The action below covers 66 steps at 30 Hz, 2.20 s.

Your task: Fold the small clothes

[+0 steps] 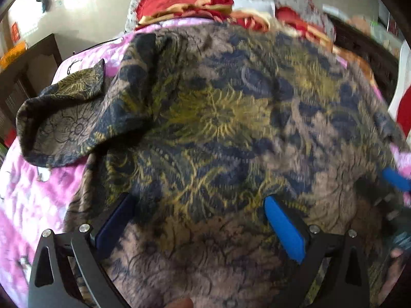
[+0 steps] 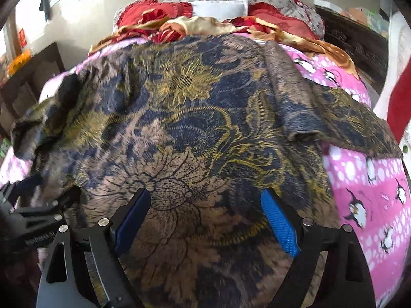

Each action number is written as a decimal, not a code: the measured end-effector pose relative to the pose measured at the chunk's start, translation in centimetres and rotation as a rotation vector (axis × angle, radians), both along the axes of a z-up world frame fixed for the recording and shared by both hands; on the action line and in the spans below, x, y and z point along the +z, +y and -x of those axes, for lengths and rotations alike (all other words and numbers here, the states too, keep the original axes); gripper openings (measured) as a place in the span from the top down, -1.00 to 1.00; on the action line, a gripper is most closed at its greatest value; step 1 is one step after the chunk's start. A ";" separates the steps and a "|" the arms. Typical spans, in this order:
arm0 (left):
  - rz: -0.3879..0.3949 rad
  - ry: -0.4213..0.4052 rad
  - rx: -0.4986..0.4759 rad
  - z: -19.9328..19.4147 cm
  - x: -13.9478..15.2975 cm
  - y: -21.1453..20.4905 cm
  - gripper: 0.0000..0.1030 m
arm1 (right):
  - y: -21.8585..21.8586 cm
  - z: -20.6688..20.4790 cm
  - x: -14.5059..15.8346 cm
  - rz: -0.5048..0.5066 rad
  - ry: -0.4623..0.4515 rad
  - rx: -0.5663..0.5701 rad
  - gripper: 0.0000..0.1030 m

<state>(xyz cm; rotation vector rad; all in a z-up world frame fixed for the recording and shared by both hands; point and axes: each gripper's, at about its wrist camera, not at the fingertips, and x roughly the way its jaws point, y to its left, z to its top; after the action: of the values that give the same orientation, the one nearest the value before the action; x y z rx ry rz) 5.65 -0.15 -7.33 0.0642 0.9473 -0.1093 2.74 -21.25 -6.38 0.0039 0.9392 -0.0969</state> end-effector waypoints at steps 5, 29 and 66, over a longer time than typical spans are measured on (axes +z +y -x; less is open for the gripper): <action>0.012 -0.012 -0.003 0.0 -0.4 0.1 -0.99 | 0.6 0.1 -0.7 0.036 -0.019 0.000 -0.85; 0.017 -0.012 -0.004 0.5 -0.4 0.1 -0.99 | 0.5 -0.2 -1.0 0.028 -0.005 -0.004 -1.00; -0.580 -0.389 -0.249 -4.2 7.4 10.3 -0.97 | 0.3 -0.4 -1.1 0.007 -0.008 -0.003 -1.00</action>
<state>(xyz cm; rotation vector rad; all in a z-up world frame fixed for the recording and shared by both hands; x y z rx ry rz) 9.84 10.16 0.06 0.7161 0.5528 -0.0454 3.11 -20.95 -7.48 -0.0008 0.9308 -0.1027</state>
